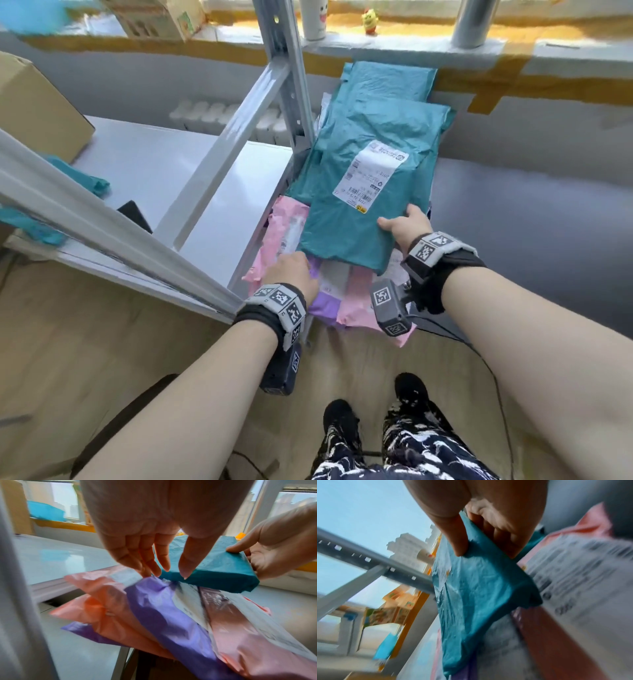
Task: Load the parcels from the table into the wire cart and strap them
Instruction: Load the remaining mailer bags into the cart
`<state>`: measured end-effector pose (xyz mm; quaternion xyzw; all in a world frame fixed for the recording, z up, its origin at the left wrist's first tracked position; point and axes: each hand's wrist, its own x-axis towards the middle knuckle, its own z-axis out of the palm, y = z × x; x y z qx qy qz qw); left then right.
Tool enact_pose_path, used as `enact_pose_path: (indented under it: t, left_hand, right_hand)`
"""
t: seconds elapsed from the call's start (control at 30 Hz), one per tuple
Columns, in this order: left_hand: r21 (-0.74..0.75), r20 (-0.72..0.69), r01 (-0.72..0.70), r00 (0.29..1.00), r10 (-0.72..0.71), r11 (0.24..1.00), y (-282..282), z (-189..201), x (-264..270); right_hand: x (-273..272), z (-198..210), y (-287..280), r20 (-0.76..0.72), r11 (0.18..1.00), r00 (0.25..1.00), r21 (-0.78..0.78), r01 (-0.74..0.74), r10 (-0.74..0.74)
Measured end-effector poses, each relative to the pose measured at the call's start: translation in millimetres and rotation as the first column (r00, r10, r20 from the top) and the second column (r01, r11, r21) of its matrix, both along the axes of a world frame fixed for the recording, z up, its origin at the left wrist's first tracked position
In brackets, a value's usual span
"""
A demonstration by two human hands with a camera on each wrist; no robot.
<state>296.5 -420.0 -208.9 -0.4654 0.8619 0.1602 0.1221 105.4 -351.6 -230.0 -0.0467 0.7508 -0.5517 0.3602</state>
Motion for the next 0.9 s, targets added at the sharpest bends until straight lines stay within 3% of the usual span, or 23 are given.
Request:
enact_pose_path:
  t: [0.17,0.27,0.43,0.7,0.9]
  left_hand:
    - [-0.097,0.136,0.245,0.963,-0.231,0.965,27.1,-7.7,-24.8]
    - [-0.046,0.101,0.294,0.952,-0.289,0.955,45.6,-9.9,-44.0]
    - [0.163,0.048,0.15,0.986,-0.159,0.975,72.8,-24.6,-72.4]
    - [0.178,0.211,-0.027,0.977,-0.012,0.984,97.9,-36.1,-101.0]
    - [0.204,0.161,-0.192,0.974,0.161,0.96,114.0,-31.2,-116.5]
  right_hand:
    - [-33.4,-0.7,55.6,-0.076,0.99,0.988,0.033,0.134,-0.131]
    - [-44.3,-1.1,87.8,-0.118,0.987,0.982,0.061,0.152,-0.144]
    - [-64.2,-13.6,120.7,-0.087,0.99,0.989,0.07,0.122,-0.116]
    - [-111.5,-29.4,153.5,-0.035,0.997,0.999,0.081,-0.021,0.024]
    - [-128.9,-22.7,162.9,-0.03,0.991,0.996,0.103,-0.083,0.087]
